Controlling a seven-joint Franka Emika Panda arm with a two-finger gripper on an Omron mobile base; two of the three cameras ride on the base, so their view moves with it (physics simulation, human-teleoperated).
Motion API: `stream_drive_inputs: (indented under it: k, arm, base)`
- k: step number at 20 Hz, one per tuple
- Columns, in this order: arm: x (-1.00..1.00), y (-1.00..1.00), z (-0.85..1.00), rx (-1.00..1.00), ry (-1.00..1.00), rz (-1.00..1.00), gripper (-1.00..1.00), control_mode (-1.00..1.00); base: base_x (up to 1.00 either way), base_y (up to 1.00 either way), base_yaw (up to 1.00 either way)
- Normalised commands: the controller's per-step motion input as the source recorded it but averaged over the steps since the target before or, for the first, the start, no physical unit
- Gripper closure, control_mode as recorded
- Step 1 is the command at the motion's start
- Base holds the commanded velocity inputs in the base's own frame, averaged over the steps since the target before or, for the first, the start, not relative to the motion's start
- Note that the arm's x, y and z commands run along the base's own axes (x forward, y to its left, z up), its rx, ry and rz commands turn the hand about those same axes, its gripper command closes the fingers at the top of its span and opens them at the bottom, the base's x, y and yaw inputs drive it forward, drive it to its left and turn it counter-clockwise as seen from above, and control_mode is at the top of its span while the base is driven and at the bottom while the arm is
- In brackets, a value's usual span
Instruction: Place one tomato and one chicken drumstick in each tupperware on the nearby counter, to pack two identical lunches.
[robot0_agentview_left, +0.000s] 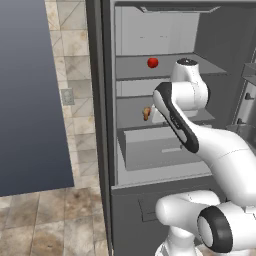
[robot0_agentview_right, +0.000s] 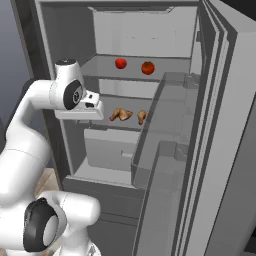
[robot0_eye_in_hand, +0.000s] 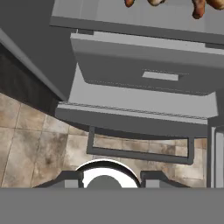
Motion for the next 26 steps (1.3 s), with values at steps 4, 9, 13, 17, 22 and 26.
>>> stream_drive_inputs:
  k: [4, 9, 13, 17, 22, 26]
  arm:
    - [-0.09, 0.0, 0.0, 0.0, -0.08, 0.0, -1.0, -1.0]
    - [-0.33, -0.34, -0.17, 0.0, -0.15, -0.01, -1.0, -1.0]
    - [0.03, -0.41, -0.27, 0.0, -0.02, -0.02, -1.0, -1.0]
    - [0.01, -0.27, -0.01, -0.02, 0.01, 0.0, -1.0, -1.0]
    - [0.14, -0.28, -0.1, 0.0, -0.04, 0.0, -1.0, -1.0]
    - [0.31, -0.35, -0.19, -0.03, -0.25, -0.04, -1.0, -1.0]
  base:
    - [0.0, 0.0, 0.0]
    - [0.0, 0.0, 0.0]
    - [0.0, 0.0, 0.0]
    - [0.0, 0.0, 0.0]
    - [0.0, 0.0, 0.0]
    - [0.0, 0.0, 0.0]
